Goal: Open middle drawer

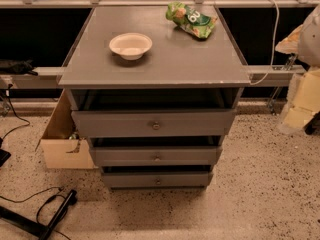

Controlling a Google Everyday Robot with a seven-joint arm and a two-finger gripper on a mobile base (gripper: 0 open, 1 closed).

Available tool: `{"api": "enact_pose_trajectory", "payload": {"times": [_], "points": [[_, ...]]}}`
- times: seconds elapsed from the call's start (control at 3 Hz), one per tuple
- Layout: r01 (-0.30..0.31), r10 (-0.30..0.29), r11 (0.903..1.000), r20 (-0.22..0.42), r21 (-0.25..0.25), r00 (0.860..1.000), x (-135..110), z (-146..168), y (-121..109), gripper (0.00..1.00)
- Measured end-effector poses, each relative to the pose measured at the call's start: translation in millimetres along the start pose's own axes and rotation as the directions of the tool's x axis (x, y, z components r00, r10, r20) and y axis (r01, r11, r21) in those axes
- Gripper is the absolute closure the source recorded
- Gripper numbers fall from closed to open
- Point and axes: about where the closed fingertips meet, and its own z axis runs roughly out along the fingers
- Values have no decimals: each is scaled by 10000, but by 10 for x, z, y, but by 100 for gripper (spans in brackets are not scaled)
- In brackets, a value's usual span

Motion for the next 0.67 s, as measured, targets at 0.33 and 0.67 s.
{"api": "enact_pose_trajectory", "payload": {"times": [0.33,0.67], "points": [[1,-1,10000,1,1,10000,0,0,0,0],[136,-136,9999,117,46,9998,-35,26,-5,0]]}}
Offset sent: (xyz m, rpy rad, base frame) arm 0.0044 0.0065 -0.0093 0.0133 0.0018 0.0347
